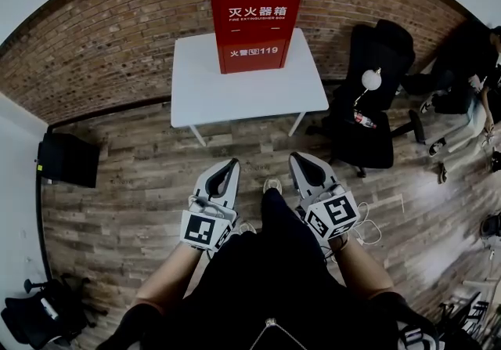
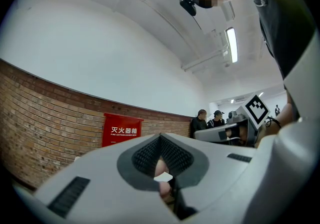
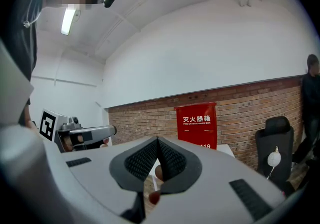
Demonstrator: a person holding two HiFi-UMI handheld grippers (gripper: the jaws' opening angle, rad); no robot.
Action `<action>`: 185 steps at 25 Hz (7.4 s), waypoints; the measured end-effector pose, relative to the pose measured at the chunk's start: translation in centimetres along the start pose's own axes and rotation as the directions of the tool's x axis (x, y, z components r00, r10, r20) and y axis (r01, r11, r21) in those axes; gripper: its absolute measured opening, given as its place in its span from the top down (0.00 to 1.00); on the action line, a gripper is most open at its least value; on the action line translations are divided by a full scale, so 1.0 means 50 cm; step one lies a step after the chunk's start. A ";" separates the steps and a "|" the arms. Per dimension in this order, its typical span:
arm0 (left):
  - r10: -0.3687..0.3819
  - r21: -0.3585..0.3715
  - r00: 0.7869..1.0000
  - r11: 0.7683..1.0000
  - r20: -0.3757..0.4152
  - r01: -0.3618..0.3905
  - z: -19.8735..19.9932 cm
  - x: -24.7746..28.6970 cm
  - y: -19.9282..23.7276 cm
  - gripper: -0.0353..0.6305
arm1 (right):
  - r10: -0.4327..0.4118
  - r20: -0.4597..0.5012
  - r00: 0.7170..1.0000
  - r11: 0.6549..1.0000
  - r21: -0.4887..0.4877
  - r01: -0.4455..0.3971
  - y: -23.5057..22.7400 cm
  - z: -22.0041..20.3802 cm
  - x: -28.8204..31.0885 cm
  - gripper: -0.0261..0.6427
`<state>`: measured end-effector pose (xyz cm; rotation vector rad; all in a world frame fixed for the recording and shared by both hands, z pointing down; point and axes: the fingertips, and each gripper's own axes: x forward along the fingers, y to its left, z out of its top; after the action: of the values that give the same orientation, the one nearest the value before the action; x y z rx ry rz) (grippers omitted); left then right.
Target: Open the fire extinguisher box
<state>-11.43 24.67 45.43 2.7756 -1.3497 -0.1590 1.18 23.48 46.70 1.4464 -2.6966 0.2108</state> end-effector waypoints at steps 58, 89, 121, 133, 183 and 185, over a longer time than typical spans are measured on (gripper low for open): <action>0.175 0.042 0.977 0.984 -0.117 -0.172 0.006 0.729 0.462 0.88 | -0.100 -0.018 0.995 0.940 -0.329 0.088 -0.689 0.196 0.677 0.93; 0.201 -0.041 0.971 0.977 -0.128 -0.207 -0.070 0.785 0.591 0.88 | -0.187 -0.110 0.976 0.509 -0.861 0.001 -0.820 0.285 0.815 0.71; 0.063 -0.090 0.970 0.992 -0.236 -0.087 -0.223 0.711 0.501 0.87 | -0.016 0.010 1.000 0.691 -0.722 0.018 -0.839 0.514 0.827 0.73; 0.089 -0.080 0.958 0.990 -0.274 -0.115 -0.332 0.685 0.527 0.87 | 0.005 0.174 0.985 0.813 -0.573 0.098 -0.898 0.640 0.907 0.75; 0.082 -0.087 0.911 0.988 -0.404 -0.128 -0.436 0.669 0.566 0.87 | -0.068 -0.545 0.835 0.996 0.010 0.087 -0.795 -0.109 0.736 0.82; 0.077 -0.084 0.911 0.989 -0.405 -0.121 -0.436 0.668 0.564 0.87 | -0.036 -0.577 0.816 0.993 0.073 0.095 -0.779 -0.153 0.728 0.82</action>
<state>-10.45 -18.99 67.29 2.4595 -1.3216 0.3172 13.52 -26.55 62.34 1.2331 -2.1602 0.6686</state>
